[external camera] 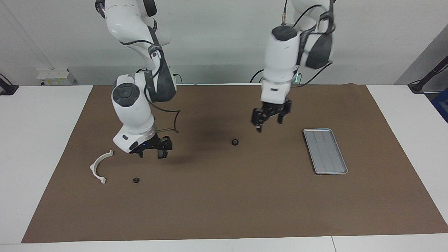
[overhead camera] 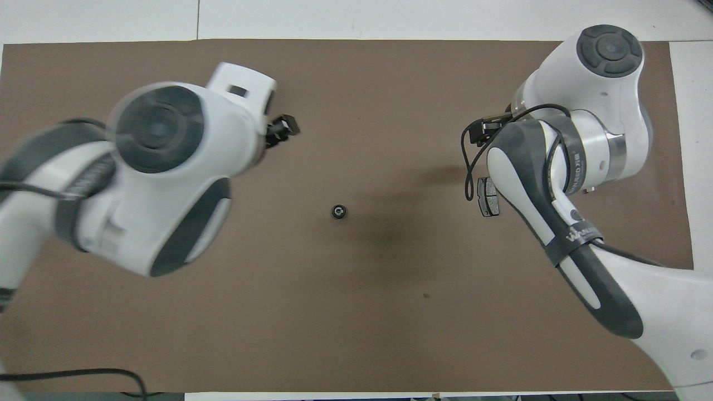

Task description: Place bearing gear from tray to pile

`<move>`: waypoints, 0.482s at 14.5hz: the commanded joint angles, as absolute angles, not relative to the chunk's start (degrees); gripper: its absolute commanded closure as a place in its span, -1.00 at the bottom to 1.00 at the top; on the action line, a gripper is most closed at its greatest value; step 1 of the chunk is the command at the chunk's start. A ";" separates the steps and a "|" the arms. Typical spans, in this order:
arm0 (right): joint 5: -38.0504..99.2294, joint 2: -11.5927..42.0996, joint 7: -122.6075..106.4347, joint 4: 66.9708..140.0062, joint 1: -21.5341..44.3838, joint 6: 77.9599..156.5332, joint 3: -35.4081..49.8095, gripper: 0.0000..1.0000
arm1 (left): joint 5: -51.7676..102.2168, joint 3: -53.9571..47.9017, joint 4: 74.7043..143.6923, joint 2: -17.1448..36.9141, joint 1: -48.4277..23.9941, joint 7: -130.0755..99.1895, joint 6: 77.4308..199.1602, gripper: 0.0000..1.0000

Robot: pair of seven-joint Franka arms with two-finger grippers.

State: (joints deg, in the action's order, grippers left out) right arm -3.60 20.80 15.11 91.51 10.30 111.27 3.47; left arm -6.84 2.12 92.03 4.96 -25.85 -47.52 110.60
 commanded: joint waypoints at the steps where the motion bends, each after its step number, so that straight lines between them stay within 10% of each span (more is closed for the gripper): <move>1: -2.99 19.78 32.98 92.20 16.58 110.13 3.60 -1.00 | -5.19 1.49 84.13 4.04 -15.59 -35.73 104.60 -1.00; 7: -2.55 19.78 63.60 97.27 29.25 118.45 3.69 -1.00 | 0.26 1.76 82.96 -0.16 -1.50 -13.40 103.46 -1.00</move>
State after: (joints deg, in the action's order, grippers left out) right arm -3.35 20.21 57.11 93.09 26.96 113.16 3.96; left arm -1.12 2.50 83.70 0.52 -3.26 -20.06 105.41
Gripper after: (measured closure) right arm 0.000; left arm 0.000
